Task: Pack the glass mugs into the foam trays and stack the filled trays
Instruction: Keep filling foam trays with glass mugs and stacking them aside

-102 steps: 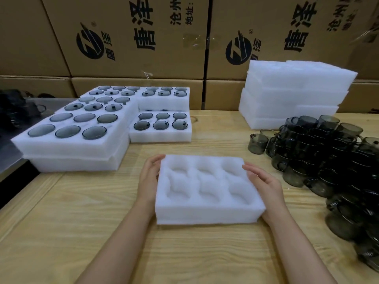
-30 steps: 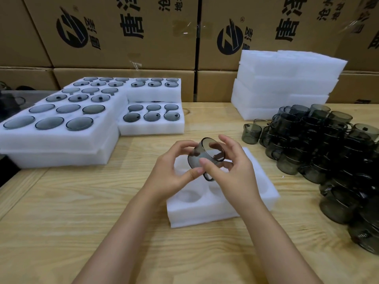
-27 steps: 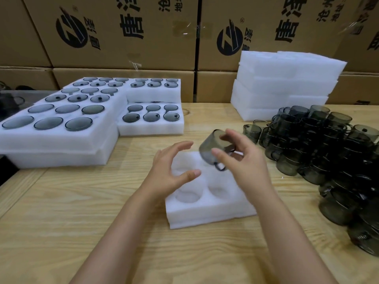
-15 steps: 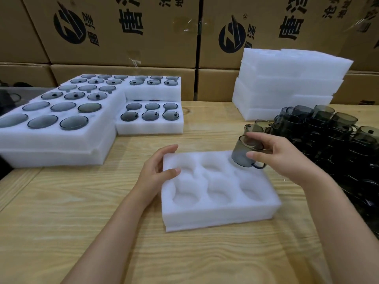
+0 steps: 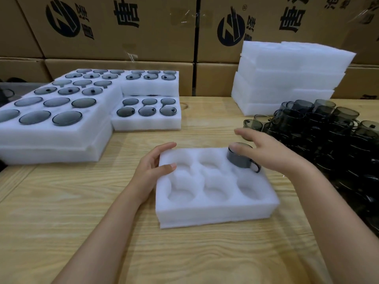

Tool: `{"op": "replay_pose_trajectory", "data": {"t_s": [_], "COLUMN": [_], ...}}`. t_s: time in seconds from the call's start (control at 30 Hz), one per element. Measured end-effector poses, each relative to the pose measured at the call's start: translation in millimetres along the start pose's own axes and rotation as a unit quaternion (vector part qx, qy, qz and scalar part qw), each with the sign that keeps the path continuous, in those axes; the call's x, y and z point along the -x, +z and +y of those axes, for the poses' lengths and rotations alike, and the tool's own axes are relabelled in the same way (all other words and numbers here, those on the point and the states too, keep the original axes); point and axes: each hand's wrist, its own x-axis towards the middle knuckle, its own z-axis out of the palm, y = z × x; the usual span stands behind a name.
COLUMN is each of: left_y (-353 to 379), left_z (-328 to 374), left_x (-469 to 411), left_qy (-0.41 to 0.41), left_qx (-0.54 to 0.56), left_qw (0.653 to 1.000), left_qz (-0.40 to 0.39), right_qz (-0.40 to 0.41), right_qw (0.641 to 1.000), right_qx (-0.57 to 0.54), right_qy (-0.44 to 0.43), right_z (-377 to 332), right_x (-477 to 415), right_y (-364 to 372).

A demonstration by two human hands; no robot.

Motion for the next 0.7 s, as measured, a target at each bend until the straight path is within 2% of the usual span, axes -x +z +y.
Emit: {"op": "replay_pose_trajectory", "data": {"t_s": [0.07,0.17,0.23,0.37,0.43,0.47,0.53,0.6,0.7], "left_y": [-0.4,-1.1,-1.6,-1.7,-1.7,-2.0,-2.8,-3.2,-2.9], "left_z": [-0.5,-1.9,-2.4,-2.6,-2.5,-2.7,-3.1,-3.2,-4.1], "left_x": [0.0,-0.6,-0.7,-0.5,-0.9,-1.1,-1.5,-1.8,-2.7], "left_qy": [-0.003,-0.004,-0.005,-0.009,-0.009,-0.009,-0.014,-0.015,-0.010], "left_qx": [0.004,0.005,0.004,-0.005,-0.006,-0.004,0.002,0.009,0.017], "left_qw": [1.000,1.000,1.000,1.000,1.000,1.000,1.000,1.000,1.000], "left_qz": [-0.001,0.003,0.004,0.001,0.004,0.006,0.004,0.000,-0.003], "right_qz": [0.017,-0.072,-0.087,-0.083,-0.087,-0.070,0.020,0.100,0.107], "right_qw": [0.999,0.979,0.967,0.971,0.983,0.992,0.998,0.991,0.982], "right_qx": [0.037,0.193,0.237,0.219,0.160,0.099,-0.007,0.014,0.069], "right_qy": [-0.025,-0.001,0.028,0.037,0.034,0.037,0.059,0.083,0.141], "right_z": [-9.9,-11.1,-3.6,1.6,1.5,1.8,4.3,11.9,28.4], "right_x": [-11.5,-21.5,-20.6,-20.4,-26.0,-30.2,-41.6,-58.3,-81.5], "right_y": [10.4,34.4,44.2,45.8,42.3,41.1,37.5,29.7,17.2]}}
